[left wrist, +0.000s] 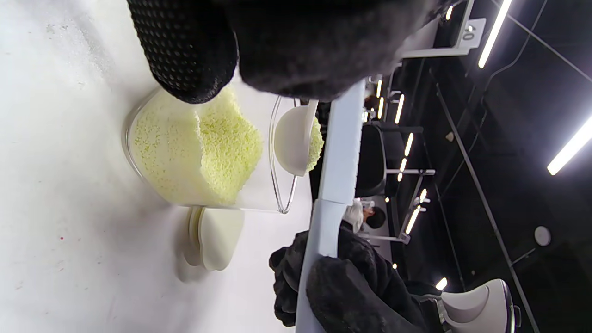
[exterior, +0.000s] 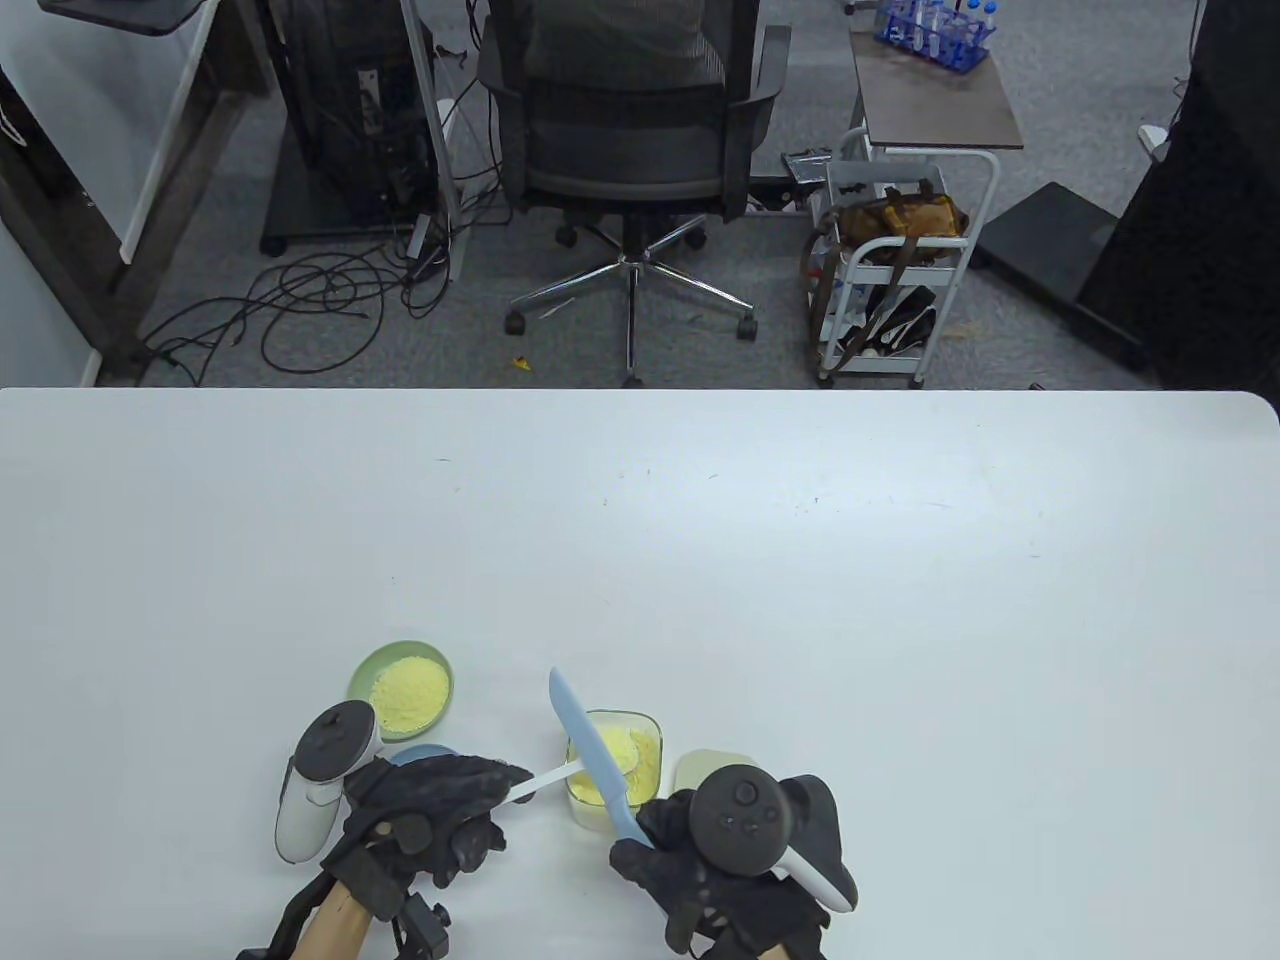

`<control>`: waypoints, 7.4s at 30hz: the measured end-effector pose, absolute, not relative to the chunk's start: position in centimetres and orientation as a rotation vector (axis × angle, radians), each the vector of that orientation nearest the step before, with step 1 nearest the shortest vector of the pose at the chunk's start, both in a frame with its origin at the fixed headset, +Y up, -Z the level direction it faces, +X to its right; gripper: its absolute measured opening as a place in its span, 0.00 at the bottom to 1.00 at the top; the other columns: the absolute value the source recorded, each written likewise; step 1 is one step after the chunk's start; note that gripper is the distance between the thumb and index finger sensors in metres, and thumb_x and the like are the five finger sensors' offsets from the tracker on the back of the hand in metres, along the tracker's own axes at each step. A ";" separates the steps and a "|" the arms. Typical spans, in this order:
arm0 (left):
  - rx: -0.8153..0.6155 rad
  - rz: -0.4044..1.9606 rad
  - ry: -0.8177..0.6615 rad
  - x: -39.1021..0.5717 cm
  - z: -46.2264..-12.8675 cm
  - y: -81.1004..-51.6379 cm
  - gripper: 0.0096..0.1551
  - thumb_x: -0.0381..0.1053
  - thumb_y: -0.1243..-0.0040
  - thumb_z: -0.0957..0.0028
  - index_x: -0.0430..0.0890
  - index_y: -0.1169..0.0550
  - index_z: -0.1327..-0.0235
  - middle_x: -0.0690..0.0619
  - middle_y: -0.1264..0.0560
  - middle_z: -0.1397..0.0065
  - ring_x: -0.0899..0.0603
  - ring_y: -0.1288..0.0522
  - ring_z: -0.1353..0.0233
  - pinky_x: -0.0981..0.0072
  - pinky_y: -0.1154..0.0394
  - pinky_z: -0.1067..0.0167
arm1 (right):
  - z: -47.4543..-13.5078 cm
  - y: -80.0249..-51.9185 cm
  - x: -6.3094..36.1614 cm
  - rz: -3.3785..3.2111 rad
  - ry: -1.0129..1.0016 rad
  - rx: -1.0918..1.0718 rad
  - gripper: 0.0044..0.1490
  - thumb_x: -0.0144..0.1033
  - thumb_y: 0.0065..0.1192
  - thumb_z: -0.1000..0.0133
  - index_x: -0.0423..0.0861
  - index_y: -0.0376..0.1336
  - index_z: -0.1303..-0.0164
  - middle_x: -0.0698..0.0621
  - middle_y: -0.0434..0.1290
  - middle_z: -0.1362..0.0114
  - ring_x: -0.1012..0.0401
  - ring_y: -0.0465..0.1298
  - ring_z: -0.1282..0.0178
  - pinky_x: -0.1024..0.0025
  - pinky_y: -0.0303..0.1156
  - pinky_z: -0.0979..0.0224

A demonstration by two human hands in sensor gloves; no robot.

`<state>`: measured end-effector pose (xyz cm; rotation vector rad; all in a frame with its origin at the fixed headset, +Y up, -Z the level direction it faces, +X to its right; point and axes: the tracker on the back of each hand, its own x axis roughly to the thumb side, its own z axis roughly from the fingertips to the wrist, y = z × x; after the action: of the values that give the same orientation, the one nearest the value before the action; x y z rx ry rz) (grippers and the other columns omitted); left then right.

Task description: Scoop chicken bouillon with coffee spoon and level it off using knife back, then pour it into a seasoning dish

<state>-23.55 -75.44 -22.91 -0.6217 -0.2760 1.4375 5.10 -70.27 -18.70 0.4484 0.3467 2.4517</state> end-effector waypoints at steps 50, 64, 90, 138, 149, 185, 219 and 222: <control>-0.616 1.470 -0.249 -23.9 -23.1 -75.6 0.26 0.48 0.40 0.49 0.27 0.21 0.53 0.49 0.16 0.86 0.60 0.24 0.93 0.63 0.21 0.55 | -23.2 -77.6 18.7 2.741 0.160 -0.513 0.29 0.44 0.70 0.53 0.38 0.66 0.51 0.40 0.72 0.52 0.51 0.68 0.61 0.39 0.54 0.29; -0.611 1.453 -0.253 -23.9 -23.2 -75.6 0.26 0.48 0.40 0.49 0.28 0.21 0.52 0.49 0.16 0.86 0.60 0.24 0.92 0.62 0.21 0.54 | -21.4 -76.0 16.8 2.720 -0.155 -0.288 0.54 0.63 0.57 0.49 0.53 0.37 0.23 0.47 0.28 0.14 0.35 0.34 0.17 0.33 0.28 0.21; -0.400 1.353 0.019 -38.1 -18.3 -74.6 0.28 0.48 0.39 0.51 0.33 0.23 0.42 0.48 0.17 0.76 0.59 0.23 0.83 0.54 0.27 0.43 | -21.1 -76.8 17.6 2.577 -0.134 -0.261 0.53 0.63 0.54 0.47 0.54 0.35 0.23 0.51 0.25 0.14 0.36 0.30 0.17 0.35 0.25 0.21; -0.350 1.632 -0.130 -29.5 -21.6 -75.4 0.28 0.50 0.45 0.48 0.30 0.24 0.47 0.53 0.18 0.80 0.62 0.25 0.87 0.61 0.24 0.47 | -20.3 -73.7 13.5 2.488 -0.112 0.080 0.56 0.66 0.56 0.49 0.52 0.36 0.21 0.47 0.29 0.12 0.36 0.33 0.17 0.35 0.26 0.21; -0.365 1.630 -0.169 -29.4 -21.6 -75.4 0.28 0.50 0.45 0.48 0.30 0.23 0.47 0.53 0.18 0.81 0.62 0.25 0.87 0.61 0.24 0.47 | -23.0 -73.1 4.7 2.568 0.351 0.393 0.63 0.65 0.62 0.50 0.44 0.35 0.21 0.38 0.36 0.16 0.38 0.36 0.18 0.35 0.26 0.21; -0.186 0.727 -0.292 -19.5 -23.5 -69.9 0.22 0.47 0.25 0.58 0.40 0.15 0.52 0.47 0.17 0.79 0.56 0.24 0.85 0.51 0.30 0.38 | -23.2 -74.2 5.4 2.372 0.338 0.360 0.62 0.60 0.68 0.50 0.45 0.36 0.22 0.38 0.43 0.17 0.37 0.42 0.20 0.34 0.28 0.22; -0.666 1.088 -0.235 -19.4 -25.6 -72.5 0.22 0.45 0.36 0.52 0.35 0.20 0.50 0.50 0.16 0.88 0.60 0.24 0.93 0.61 0.21 0.53 | -23.3 -74.7 5.6 2.307 0.354 0.353 0.63 0.60 0.68 0.50 0.47 0.35 0.22 0.38 0.41 0.18 0.37 0.41 0.20 0.34 0.27 0.22; -0.640 1.164 -0.212 -20.2 -25.2 -73.2 0.22 0.45 0.37 0.52 0.33 0.20 0.50 0.49 0.16 0.87 0.60 0.24 0.93 0.61 0.21 0.54 | -23.3 -74.8 5.6 2.302 0.356 0.353 0.63 0.60 0.68 0.50 0.47 0.35 0.22 0.38 0.41 0.18 0.37 0.41 0.20 0.34 0.27 0.22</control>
<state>-20.21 -73.18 -25.22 -0.6396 -0.2122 1.1640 5.61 -74.76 -23.31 0.3529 0.3565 2.3023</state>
